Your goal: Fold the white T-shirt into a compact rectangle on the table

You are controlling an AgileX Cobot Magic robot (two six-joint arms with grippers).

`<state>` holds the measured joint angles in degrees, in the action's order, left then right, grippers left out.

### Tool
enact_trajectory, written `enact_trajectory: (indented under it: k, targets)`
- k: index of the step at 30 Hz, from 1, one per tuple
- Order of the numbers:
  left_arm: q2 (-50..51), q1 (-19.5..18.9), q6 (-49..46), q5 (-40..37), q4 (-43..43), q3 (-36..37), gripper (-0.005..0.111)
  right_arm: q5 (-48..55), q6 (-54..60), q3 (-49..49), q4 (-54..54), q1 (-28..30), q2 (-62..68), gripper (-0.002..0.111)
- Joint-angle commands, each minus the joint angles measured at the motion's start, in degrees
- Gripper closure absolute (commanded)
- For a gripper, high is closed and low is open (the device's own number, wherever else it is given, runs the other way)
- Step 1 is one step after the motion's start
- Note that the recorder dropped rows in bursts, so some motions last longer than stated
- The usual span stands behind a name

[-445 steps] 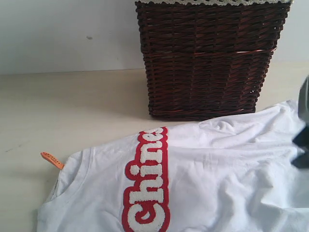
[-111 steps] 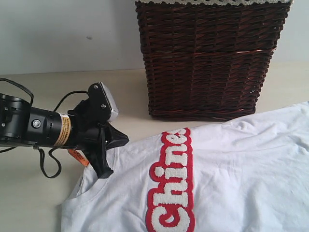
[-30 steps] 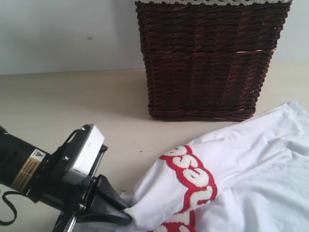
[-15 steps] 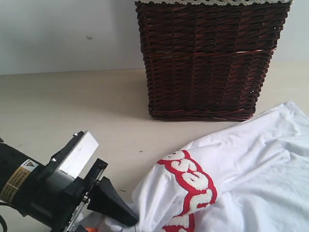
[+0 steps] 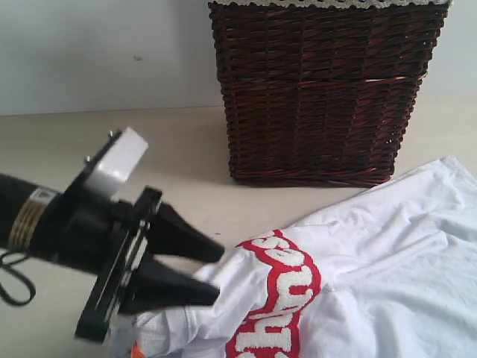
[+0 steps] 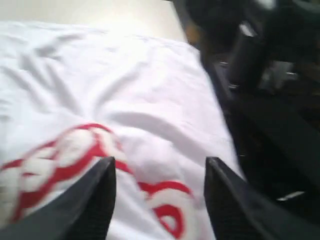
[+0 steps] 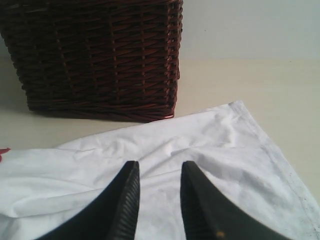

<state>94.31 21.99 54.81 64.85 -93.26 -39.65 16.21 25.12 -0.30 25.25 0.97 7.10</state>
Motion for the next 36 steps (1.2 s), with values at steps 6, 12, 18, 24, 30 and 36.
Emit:
enact_trajectory:
  k: [6,12,18,24,30,36]
  targets:
    - [8.6,-1.4,-14.8,-31.4,0.4,-4.3,0.054,-0.2,0.2,0.3,0.1,0.0,-0.4,0.079]
    - [13.0,-1.4,-13.3,-21.1,-6.7,-4.0,0.072,-0.2,0.2,0.3,0.1,0.0,-0.4,0.079]
    - [10.2,-0.7,-5.2,-3.0,-3.4,-4.5,0.1,-0.2,0.2,0.3,0.1,0.0,-0.4,0.079]
    - [8.8,5.2,8.4,5.1,-6.7,-4.0,0.107,-0.2,0.2,0.3,0.1,0.0,-0.4,0.079]
    - [9.3,12.4,9.0,5.1,-6.7,-1.8,0.107,-0.2,0.2,0.3,0.1,0.0,-0.4,0.079]
    - [9.4,19.9,10.9,5.1,-6.7,1.3,0.107,-0.2,0.2,0.3,0.1,0.0,-0.4,0.079]
